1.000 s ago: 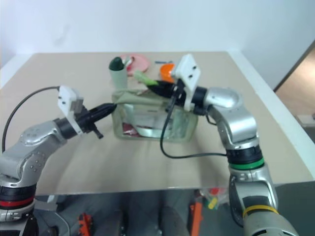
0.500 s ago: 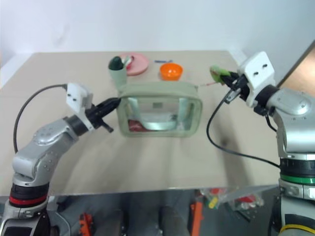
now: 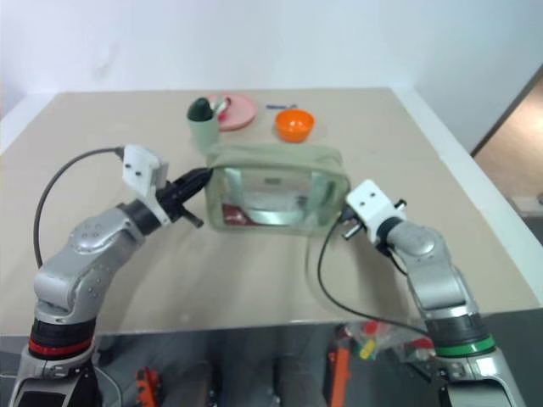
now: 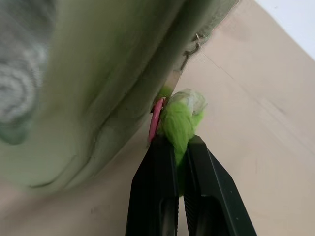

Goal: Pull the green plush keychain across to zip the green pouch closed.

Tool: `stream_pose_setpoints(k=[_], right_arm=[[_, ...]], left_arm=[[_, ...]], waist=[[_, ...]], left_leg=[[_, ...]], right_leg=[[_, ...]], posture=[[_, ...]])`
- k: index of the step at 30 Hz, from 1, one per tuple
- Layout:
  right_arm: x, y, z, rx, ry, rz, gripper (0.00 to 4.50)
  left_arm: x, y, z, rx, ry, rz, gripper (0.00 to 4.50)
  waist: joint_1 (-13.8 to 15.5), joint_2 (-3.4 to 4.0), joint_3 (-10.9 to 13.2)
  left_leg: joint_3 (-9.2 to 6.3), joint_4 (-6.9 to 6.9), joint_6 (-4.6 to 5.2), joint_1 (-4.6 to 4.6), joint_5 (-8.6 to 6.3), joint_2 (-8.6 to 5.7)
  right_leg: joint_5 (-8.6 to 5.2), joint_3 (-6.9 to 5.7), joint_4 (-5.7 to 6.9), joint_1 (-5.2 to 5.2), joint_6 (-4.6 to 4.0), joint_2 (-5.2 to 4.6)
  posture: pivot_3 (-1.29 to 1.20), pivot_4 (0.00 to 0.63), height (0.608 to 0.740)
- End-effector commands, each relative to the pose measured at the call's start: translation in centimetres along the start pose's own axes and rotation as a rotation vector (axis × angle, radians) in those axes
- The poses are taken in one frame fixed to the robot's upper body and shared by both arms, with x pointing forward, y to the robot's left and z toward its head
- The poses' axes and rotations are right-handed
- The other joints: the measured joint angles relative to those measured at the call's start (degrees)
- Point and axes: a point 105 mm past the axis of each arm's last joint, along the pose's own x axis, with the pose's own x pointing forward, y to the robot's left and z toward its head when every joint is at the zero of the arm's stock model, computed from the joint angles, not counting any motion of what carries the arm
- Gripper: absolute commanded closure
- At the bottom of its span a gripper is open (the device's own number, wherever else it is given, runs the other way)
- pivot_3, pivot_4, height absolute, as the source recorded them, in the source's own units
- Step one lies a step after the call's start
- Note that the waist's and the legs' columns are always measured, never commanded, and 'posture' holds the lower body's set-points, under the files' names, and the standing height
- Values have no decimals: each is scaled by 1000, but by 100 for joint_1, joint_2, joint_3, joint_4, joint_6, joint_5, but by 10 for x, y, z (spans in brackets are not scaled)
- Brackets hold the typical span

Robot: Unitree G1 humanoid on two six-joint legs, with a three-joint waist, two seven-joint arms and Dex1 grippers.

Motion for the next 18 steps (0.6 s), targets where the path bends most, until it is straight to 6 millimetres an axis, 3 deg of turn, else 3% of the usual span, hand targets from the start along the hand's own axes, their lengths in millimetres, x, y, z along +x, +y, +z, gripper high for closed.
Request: stream_pose_setpoints(k=[1, 2, 3, 8, 14, 15, 18], right_arm=[[0, -14, 3, 52, -33, -62, 4479], [-4, -25, 10, 105, -72, -82, 4479], [-8, -34, 17, 154, -119, -90, 4162], [-34, -67, 37, 252, -245, -77, 2486], [-72, -79, 60, 312, -364, 27, 382], [-77, -76, 59, 329, -359, 55, 98], [-91, -58, 57, 375, -331, 144, 39]], left_arm=[[-6, 0, 5, 27, -11, -17, 4500], [-8, 0, 3, 6, -4, -24, 4500], [-9, 1, 1, -7, 2, -31, 3844], [-15, 10, 9, -53, -10, -71, 2258], [-33, 16, 24, -91, -22, -206, 197], [-36, 18, 25, -91, -18, -213, 26], [-48, 22, 21, -76, 3, -203, 0]], waist=[[-16, 0, 0], [-23, 0, 0], [-24, 1, 0], [-25, 1, 0], [-39, 2, 1], [-39, 2, 1], [-34, 2, 0]], left_leg=[[-1, 0, 0, 1, 0, 0], [-1, 0, 0, 1, 0, 1], [-1, 0, 0, 1, 0, 1], [-1, 1, 0, -1, 0, -1], [-6, -7, 1, -2, 0, 4], [-7, -8, 1, -1, 0, 5], [-10, -9, 1, -3, -1, 7]], right_leg=[[0, 0, 0, 1, 0, 0], [1, 0, 0, 1, 0, 1], [1, 0, 0, 1, 0, 1], [2, 0, 0, 3, 3, -1], [0, -4, 0, -3, 0, 7], [-1, -5, 0, -3, -2, 7], [-4, -9, 0, -2, -4, 7]], posture=[[0, 150, 740], [0, 150, 740], [0, 150, 740], [0, 150, 740], [0, 150, 740], [0, 150, 740], [0, 150, 740]])
